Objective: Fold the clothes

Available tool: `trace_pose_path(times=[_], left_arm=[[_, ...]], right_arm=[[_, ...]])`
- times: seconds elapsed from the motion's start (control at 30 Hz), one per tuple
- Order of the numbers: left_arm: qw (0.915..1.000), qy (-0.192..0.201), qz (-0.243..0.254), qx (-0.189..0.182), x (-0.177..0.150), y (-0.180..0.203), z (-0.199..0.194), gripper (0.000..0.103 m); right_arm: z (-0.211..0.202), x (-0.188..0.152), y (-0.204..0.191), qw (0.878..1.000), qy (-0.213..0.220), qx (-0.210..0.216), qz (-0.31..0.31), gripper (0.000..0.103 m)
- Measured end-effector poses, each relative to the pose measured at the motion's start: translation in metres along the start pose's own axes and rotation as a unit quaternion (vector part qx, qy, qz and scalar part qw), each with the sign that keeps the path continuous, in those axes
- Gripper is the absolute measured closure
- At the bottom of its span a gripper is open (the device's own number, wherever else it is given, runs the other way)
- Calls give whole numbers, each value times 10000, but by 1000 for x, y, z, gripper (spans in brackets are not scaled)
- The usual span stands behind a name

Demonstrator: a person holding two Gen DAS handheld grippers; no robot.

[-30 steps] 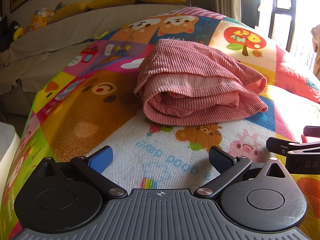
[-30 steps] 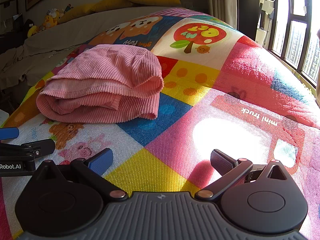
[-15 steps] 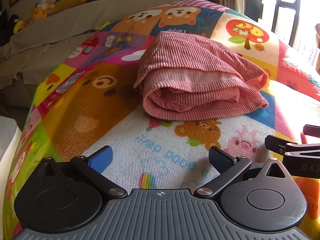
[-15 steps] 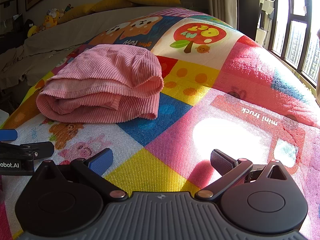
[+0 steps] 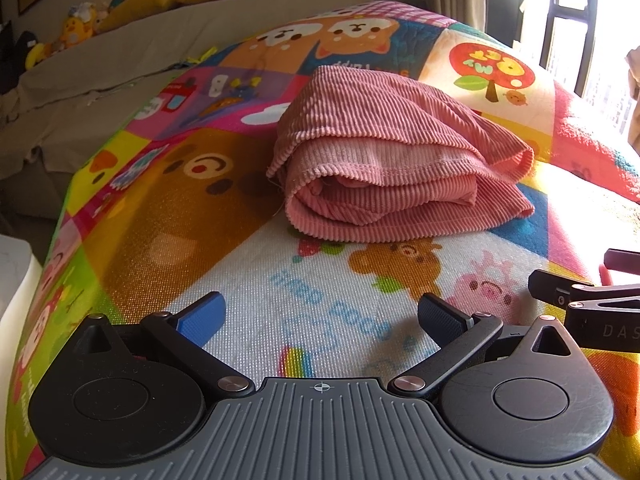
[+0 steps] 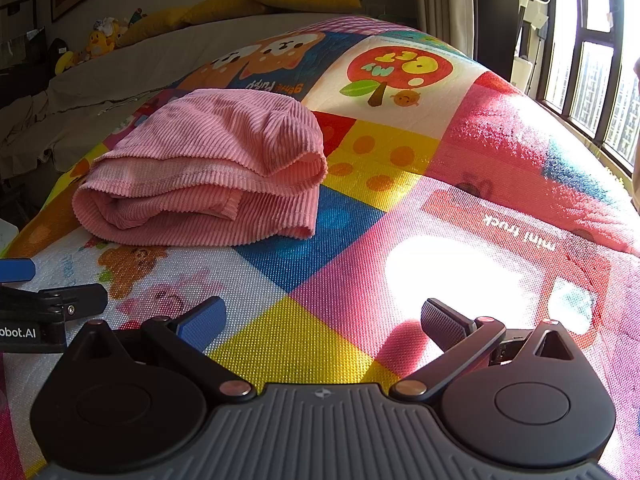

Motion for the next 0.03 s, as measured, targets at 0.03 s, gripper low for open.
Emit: trace_pose_path(times=[0.03], left_arm=[[10000,0,-3,-2,0,0,0,0]], right_arm=[[0,0,0,10000,-1,0,-1,0]])
Point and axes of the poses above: each gripper's, at about its wrist camera, not at the fingertips, and z roughly the way its jaws point, y to its right, x to its top, the point moved 10 cm from there along z, roughly the way its jaws point, and after that the axes turned 3 degrees about x, right-handed, at the moved point
